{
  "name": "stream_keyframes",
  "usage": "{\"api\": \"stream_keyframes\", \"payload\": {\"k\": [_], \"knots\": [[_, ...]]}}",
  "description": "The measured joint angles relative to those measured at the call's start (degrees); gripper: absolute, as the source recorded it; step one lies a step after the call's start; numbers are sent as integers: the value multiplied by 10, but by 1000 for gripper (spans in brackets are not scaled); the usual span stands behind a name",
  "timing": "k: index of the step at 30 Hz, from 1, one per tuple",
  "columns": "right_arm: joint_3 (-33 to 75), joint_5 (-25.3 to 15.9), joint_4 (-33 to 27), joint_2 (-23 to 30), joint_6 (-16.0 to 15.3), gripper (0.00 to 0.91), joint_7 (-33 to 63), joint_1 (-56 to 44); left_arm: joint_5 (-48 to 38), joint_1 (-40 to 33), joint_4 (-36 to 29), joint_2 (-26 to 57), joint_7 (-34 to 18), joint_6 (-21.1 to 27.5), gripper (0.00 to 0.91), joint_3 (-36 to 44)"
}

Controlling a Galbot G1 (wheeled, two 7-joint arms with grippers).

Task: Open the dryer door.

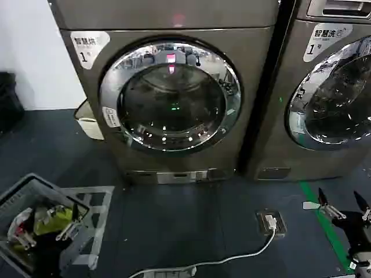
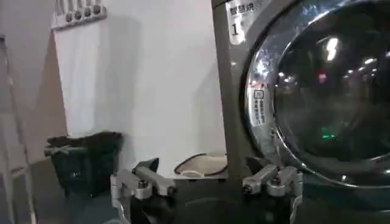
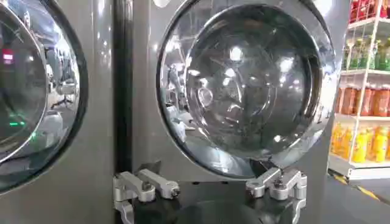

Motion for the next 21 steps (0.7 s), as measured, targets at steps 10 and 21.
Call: {"api": "stream_keyframes", "payload": {"k": [10, 21], "knots": [[-17, 3, -3, -19, -9, 907, 2, 19, 0, -1, 0, 0, 2, 2, 907, -2], [-89, 9, -7, -79, -24, 907, 1, 73, 0, -2, -3, 2, 10, 9, 907, -8]]}}
